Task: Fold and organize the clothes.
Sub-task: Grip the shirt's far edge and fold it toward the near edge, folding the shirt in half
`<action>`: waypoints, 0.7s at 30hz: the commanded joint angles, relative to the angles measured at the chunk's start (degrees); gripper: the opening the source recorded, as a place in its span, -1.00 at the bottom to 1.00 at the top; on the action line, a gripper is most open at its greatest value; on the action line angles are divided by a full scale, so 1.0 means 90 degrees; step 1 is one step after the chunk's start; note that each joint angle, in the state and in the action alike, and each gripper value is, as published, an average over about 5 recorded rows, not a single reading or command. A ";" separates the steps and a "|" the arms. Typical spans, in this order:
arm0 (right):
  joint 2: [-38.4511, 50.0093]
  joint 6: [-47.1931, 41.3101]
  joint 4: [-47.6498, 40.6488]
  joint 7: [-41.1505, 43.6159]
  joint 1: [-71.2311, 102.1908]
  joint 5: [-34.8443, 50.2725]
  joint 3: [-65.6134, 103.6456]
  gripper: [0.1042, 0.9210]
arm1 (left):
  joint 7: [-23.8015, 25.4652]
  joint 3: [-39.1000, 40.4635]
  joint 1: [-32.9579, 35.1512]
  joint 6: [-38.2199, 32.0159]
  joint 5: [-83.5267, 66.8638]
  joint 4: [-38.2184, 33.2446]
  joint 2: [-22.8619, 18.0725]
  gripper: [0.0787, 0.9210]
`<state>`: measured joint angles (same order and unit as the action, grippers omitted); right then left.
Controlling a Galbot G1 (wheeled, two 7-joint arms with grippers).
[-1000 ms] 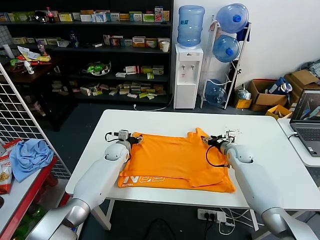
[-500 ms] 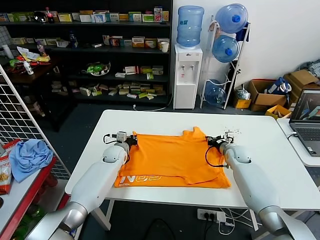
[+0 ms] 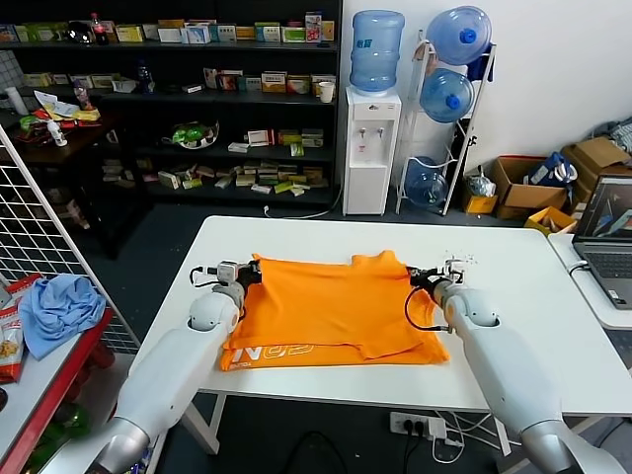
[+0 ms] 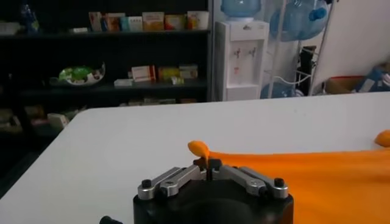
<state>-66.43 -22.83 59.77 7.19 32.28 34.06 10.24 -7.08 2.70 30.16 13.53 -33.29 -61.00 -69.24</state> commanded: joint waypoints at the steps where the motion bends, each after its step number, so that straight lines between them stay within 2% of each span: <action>1: 0.0493 -0.0183 0.1780 -0.0476 0.0781 0.0252 0.0022 -0.95 | -0.0155 -0.0048 0.0742 -0.0118 -0.0148 -0.1646 0.0641 -0.96; 7: 0.1119 -0.0490 0.3427 -0.0876 0.2115 0.0261 0.0222 -0.95 | -0.0287 -0.0283 0.1626 0.0122 -0.0223 -0.2658 0.1100 -0.96; 13: 0.1519 -0.0687 0.4635 -0.1257 0.3465 0.0197 0.0562 -0.95 | -0.0444 -0.0543 0.2581 0.0345 -0.0219 -0.3585 0.1510 -0.96; 21: 0.1648 -0.0851 0.5268 -0.1570 0.4504 -0.0065 0.0692 -0.95 | -0.0611 -0.0810 0.3863 0.0352 0.0013 -0.4248 0.1613 -0.96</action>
<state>-54.52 -29.03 95.99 -3.59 60.53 34.33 14.82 -11.48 -2.54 51.44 15.95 -34.04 -88.81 -57.83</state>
